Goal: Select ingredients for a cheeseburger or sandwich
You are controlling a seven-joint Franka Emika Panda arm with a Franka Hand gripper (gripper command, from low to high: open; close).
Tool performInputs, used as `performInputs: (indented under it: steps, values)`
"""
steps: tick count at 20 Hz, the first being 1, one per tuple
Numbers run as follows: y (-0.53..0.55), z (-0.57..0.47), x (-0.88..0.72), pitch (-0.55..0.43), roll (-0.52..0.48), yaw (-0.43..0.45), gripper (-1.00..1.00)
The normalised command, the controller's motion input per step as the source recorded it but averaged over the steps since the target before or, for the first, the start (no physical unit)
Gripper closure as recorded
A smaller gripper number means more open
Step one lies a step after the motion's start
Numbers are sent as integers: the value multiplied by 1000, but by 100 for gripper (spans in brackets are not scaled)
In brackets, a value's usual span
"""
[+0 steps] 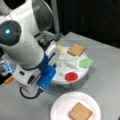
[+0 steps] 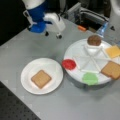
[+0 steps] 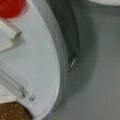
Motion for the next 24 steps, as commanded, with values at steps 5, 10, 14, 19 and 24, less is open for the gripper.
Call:
performInputs:
  steps: [5, 10, 14, 19, 24]
  values:
    - [465, -187, -610, -231, -431, 19, -100]
    - [289, -176, -376, -221, -308, -34, -100]
    - [245, -148, -192, -170, -251, -75, -100]
    - [290, -153, -120, -129, -207, -53, -100]
    - [317, -149, -140, -125, -161, -23, -100]
